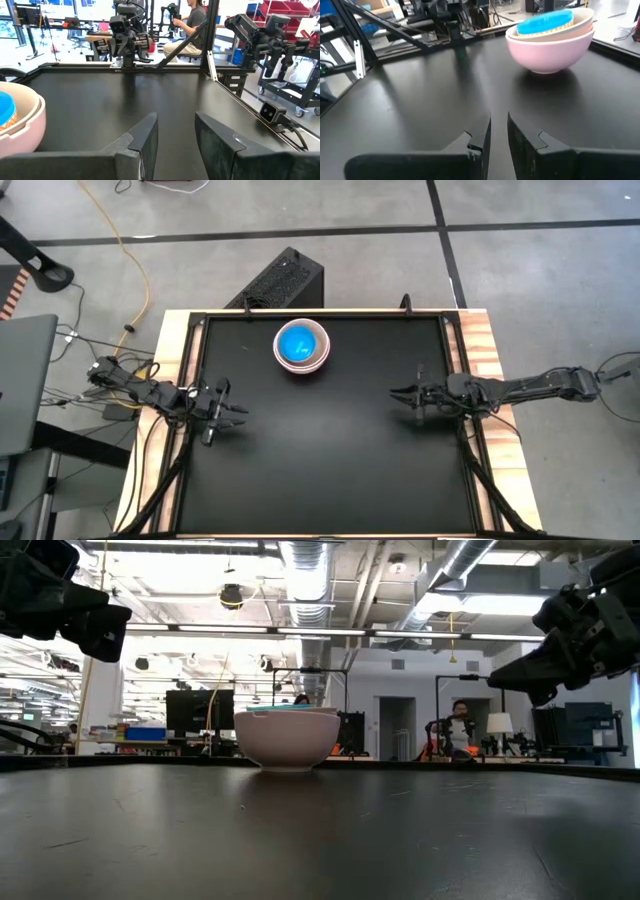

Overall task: Nest bowls inside each other
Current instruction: Return to Home Position

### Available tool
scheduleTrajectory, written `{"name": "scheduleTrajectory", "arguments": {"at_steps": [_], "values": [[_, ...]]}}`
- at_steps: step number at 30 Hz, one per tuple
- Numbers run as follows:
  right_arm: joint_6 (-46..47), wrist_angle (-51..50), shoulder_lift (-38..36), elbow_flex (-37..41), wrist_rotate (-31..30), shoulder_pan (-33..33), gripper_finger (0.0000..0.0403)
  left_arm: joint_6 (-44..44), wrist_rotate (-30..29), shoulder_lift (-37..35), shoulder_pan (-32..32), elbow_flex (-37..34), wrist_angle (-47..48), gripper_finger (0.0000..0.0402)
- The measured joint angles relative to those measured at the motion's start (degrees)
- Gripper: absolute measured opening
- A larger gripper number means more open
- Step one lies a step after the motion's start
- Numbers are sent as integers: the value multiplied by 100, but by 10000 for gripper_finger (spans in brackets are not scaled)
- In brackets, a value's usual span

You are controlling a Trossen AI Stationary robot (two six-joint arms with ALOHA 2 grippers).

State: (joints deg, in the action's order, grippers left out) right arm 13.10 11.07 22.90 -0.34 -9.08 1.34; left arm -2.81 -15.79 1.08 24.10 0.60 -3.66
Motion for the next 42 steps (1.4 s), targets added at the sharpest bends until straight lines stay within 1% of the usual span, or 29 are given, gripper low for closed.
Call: {"name": "scheduleTrajectory", "arguments": {"at_steps": [18, 42], "values": [[0, -435, 0, 4, 0, 0, 81, -2, 1, 0, 0, -2, -2, 118], [0, -449, 0, 4, 2, 0, 82, -2, 1, 0, 0, -4, -2, 118]]}}
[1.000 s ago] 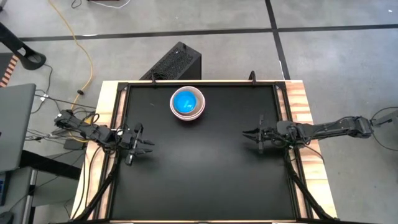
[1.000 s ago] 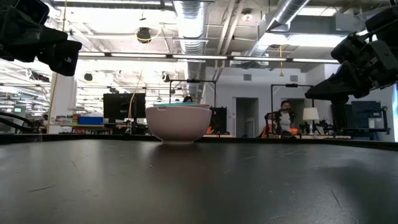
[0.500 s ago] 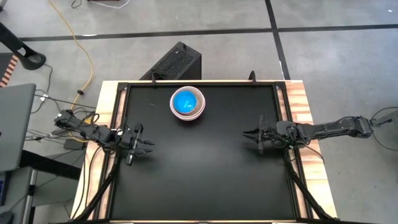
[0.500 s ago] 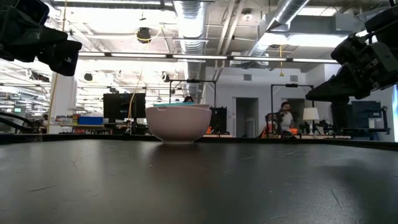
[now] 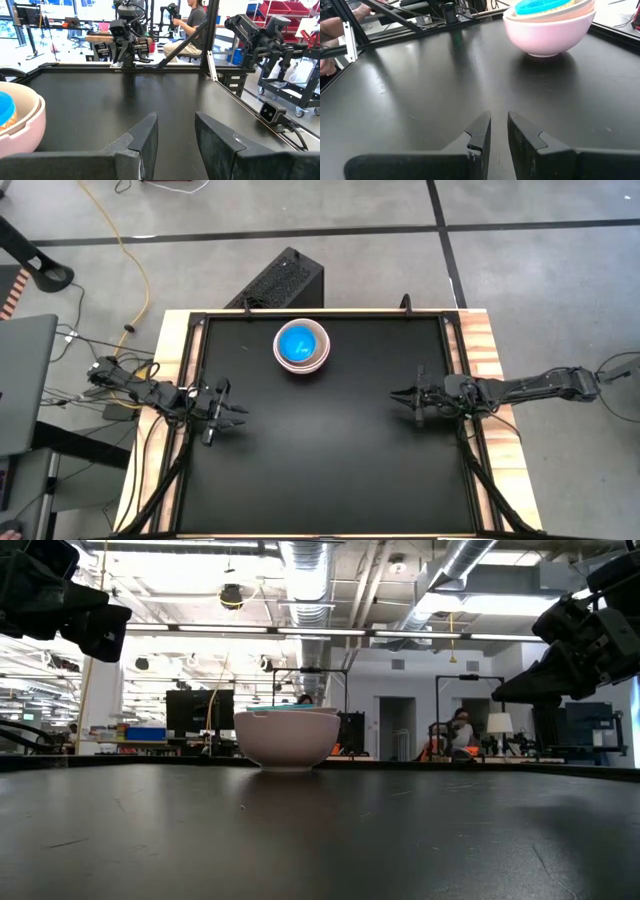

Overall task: Nest bowls inside each other
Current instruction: Return to Home Position

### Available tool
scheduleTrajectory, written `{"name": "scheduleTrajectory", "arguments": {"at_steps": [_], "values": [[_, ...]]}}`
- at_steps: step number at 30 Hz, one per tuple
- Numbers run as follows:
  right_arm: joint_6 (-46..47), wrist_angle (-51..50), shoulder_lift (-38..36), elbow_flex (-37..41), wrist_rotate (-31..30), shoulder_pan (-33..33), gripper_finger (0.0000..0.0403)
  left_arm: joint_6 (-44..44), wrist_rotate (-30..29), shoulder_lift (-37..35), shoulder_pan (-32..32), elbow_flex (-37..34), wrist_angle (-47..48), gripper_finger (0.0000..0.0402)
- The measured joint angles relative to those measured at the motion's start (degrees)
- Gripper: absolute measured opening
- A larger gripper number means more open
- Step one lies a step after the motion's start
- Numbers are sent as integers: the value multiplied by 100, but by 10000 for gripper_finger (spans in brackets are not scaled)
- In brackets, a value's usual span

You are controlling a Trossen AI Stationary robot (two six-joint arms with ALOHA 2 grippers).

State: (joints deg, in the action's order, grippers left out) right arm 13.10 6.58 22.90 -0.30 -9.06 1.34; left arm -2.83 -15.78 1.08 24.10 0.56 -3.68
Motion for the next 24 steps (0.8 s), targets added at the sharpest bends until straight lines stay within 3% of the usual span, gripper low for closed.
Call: {"name": "scheduleTrajectory", "arguments": {"at_steps": [24], "values": [[-2, -64, 0, 2, 0, 1, 82, 0, -1, 0, 0, -2, 0, 118]]}}
